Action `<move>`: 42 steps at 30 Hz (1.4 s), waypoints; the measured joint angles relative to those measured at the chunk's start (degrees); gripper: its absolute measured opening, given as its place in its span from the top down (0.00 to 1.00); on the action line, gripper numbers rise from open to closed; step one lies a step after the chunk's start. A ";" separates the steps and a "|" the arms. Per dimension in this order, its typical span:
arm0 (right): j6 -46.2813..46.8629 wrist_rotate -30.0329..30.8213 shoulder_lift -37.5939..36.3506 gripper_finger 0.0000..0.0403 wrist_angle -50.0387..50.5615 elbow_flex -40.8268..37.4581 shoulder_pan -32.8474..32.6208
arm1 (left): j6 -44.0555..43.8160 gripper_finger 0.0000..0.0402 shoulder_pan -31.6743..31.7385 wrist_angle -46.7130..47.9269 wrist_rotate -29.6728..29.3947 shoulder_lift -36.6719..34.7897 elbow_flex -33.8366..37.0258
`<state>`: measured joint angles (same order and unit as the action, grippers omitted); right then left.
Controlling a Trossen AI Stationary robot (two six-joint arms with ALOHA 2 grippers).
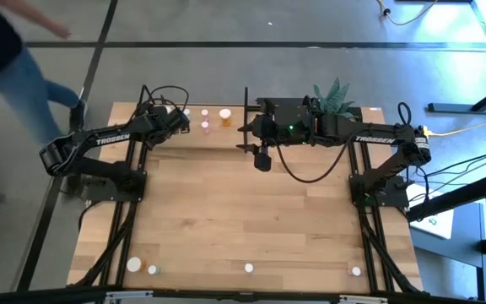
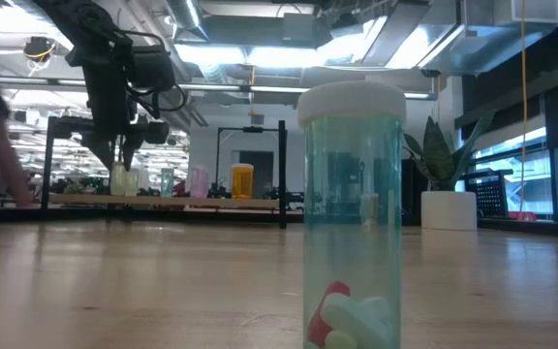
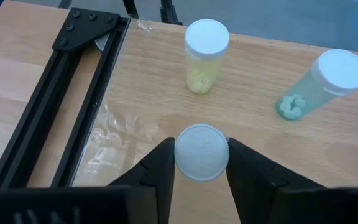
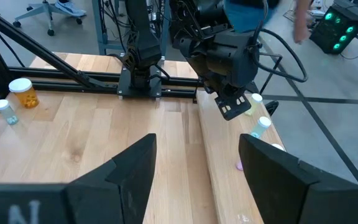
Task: Pick and place medicine bottles onto shelf by color
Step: Put the bottom yellow pill bottle on the shelf and align it with the other yellow pill bottle, then put the left green pill bottle on the shelf and align it with the other green pill bottle
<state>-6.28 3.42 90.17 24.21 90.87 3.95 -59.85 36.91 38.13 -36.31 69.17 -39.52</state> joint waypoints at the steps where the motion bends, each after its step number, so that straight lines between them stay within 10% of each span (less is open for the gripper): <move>1: 0.00 0.00 0.00 0.43 0.00 0.00 0.01 | 0.00 0.69 0.00 -0.01 0.00 0.00 0.01; 42: 0.00 0.00 0.00 0.43 0.02 0.00 0.02 | 3.68 0.45 -0.65 2.06 -0.09 -8.39 0.03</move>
<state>-6.28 3.42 90.17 24.23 90.87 3.97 -56.17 36.25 40.19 -36.40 60.79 -39.48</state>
